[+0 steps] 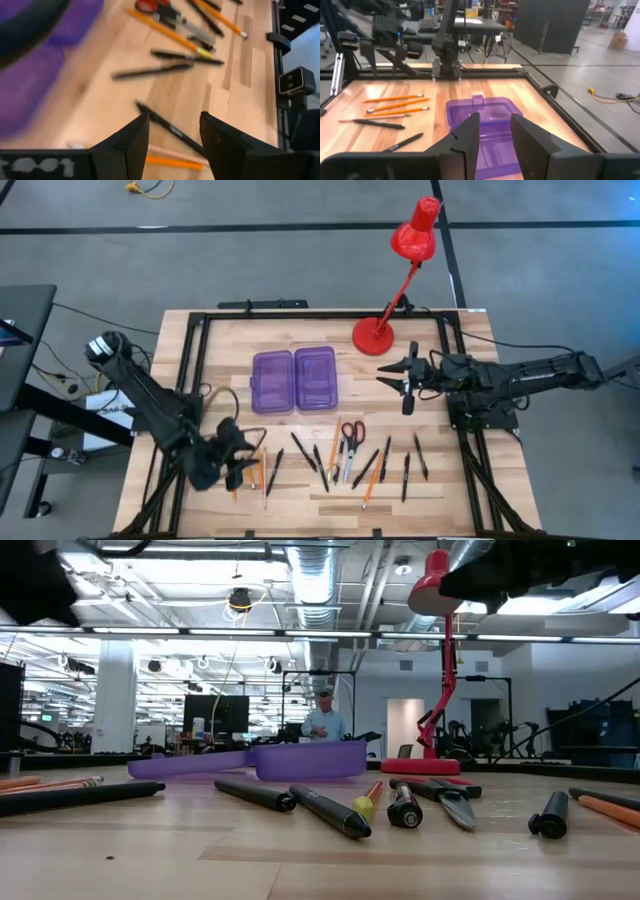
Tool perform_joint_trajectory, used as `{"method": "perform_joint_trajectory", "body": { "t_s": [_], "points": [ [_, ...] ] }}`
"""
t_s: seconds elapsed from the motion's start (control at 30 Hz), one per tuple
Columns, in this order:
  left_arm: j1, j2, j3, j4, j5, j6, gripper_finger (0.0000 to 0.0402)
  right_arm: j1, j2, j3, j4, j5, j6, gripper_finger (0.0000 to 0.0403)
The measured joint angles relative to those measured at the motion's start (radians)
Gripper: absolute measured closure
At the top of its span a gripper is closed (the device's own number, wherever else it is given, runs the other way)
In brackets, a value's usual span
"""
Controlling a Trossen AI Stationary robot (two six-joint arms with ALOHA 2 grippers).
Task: Pick & place school supplies into a supply box
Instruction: Put the orange pencil into the violet supply box
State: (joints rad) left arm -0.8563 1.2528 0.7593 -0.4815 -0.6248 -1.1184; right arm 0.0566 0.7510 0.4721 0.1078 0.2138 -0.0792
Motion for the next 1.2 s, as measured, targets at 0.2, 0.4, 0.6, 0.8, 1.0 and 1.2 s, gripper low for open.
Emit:
{"method": "perform_joint_trajectory", "body": {
  "t_s": [0.2, 0.4, 0.6, 0.8, 1.0, 1.2],
  "points": [
    [-0.092, 0.152, 0.0, -0.07, 0.076, -0.349, 0.0239, 0.0, 0.023, 0.0, 0.0, -0.001, 0.028, 0.0296],
    [-0.102, 0.252, 0.023, -0.21, 0.247, -0.572, 0.0239, 0.002, 0.023, -0.001, -0.003, -0.002, 0.045, 0.0296],
    [-0.09, 0.26, 0.102, -0.407, 0.304, -0.693, 0.0239, 0.002, 0.023, -0.001, -0.003, -0.002, 0.046, 0.0296],
    [-0.05, 0.26, 0.096, -0.462, 0.354, -0.752, 0.0239, 0.002, 0.023, -0.001, -0.003, -0.002, 0.055, 0.0296],
    [-0.006, 0.261, 0.095, -0.471, 0.361, -0.752, 0.0239, 0.002, 0.022, -0.001, -0.003, -0.002, 0.08, 0.0296],
    [0.013, 0.263, 0.093, -0.47, 0.361, -0.739, 0.0239, 0.002, 0.022, -0.001, -0.003, -0.002, 0.08, 0.0296]
  ]
}}
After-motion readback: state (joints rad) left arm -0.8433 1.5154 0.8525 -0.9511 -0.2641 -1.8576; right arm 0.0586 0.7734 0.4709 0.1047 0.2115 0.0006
